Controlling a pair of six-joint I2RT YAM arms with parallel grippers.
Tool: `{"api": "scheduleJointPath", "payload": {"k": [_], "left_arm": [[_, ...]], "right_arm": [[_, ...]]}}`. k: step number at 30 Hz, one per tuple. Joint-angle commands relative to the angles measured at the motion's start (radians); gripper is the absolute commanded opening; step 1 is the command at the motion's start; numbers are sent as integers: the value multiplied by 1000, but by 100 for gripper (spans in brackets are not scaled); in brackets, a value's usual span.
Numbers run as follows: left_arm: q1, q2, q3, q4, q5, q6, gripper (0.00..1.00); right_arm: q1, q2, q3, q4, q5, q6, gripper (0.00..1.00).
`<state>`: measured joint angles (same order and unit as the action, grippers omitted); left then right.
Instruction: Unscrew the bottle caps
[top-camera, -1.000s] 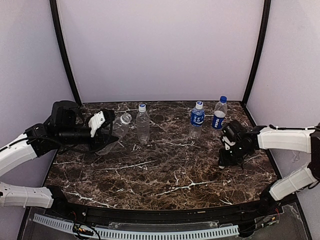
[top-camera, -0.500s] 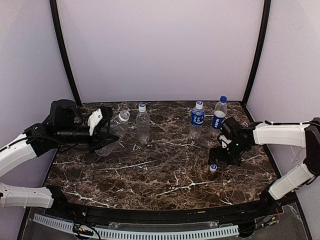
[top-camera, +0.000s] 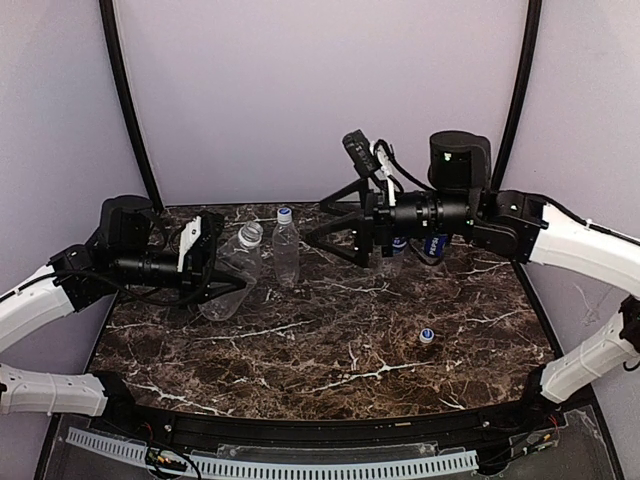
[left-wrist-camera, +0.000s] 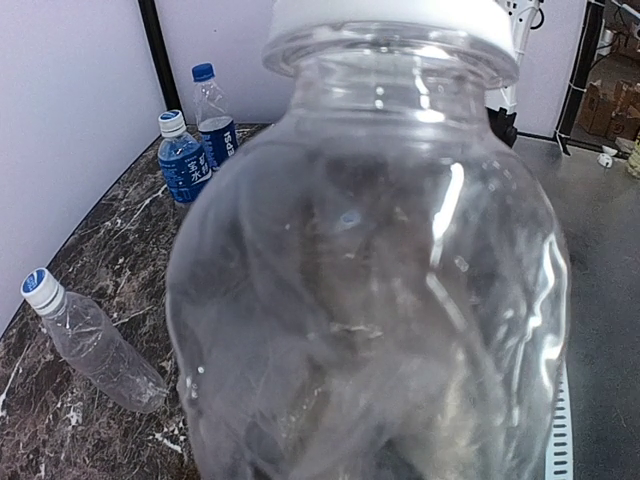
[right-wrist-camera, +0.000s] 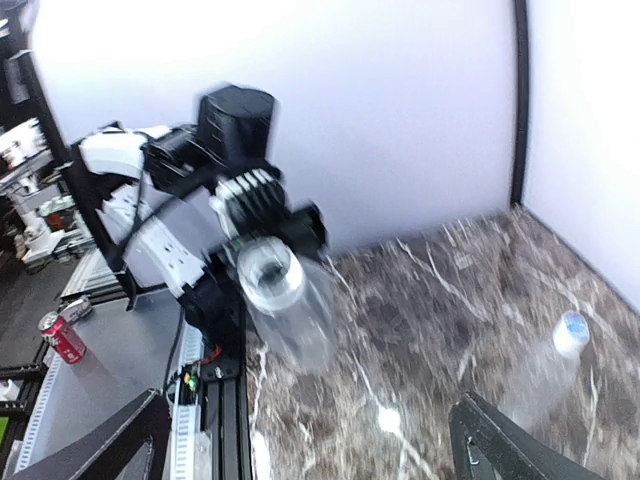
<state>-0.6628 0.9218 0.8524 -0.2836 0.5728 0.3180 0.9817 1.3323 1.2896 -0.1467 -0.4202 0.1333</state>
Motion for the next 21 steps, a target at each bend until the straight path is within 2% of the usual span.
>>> {"api": "scheduleJointPath", "payload": {"k": [1,4,8,18,21], "left_arm": [[6,14,40,18,80,-4,23],[7,18,47,15,94,-1,23],[6,20,47,18,103,0,24],[7,17,39,36,102,-8,24],[6,18,39,40,96,-14,25]], "right_arm": [[64,174,152,320,-181,-98,94],[95,260,226,313,-168,-154,92],[98,311,255,332,-171,-134,84],[100,351,224,371,-198,-71,50],[100,359,229,344,-200,-86,53]]}}
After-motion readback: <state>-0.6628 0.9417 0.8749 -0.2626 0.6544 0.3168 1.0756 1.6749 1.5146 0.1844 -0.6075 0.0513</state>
